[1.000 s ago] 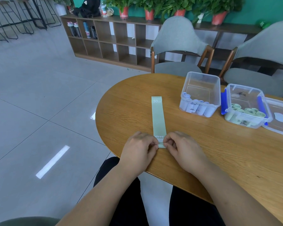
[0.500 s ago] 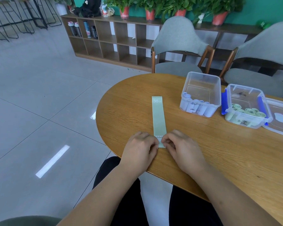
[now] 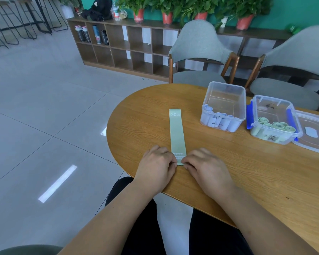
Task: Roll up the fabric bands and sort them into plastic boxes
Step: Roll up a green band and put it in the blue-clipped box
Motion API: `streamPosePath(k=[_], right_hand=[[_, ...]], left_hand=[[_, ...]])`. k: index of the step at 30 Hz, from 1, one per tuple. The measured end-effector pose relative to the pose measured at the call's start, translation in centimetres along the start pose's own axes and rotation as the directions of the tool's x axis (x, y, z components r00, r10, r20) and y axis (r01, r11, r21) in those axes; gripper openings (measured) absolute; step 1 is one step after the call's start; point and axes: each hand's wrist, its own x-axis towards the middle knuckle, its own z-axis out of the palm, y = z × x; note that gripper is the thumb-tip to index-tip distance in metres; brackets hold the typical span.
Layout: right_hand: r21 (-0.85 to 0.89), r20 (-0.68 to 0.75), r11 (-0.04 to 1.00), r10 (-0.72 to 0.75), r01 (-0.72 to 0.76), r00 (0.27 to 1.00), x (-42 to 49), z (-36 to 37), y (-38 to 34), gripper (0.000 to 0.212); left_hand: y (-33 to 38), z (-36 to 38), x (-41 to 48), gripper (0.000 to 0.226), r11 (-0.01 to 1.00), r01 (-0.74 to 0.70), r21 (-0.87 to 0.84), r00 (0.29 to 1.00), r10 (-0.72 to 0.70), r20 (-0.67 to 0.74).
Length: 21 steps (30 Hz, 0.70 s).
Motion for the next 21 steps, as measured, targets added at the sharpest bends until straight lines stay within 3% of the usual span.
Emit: streamPosePath(k=[10,16,21], right_hand=[[0.048,0.102,0.996,0.073,-0.078,0.992,1.5,0.2,-0.3,0.013],[0.086,0.091,0.991,0.093,-0.101,0.991,2.0,-0.3,-0.1,0.009],[-0.051,0.025,0.997,0.062,-0.060,0.998,1.6,0.4,-0.2,0.007]], left_hand=[[0.4,-0.5,1.1,0.008,1.000,-0.005,-0.009,0.999,0.006,0.053],[0.1,-0.5,1.3,0.005,0.999,-0.024,-0.036,0.998,0.027,0.061],[-0.4,0.0,1.3,0.017,0.994,-0.101,0.029,0.995,0.101,0.024]])
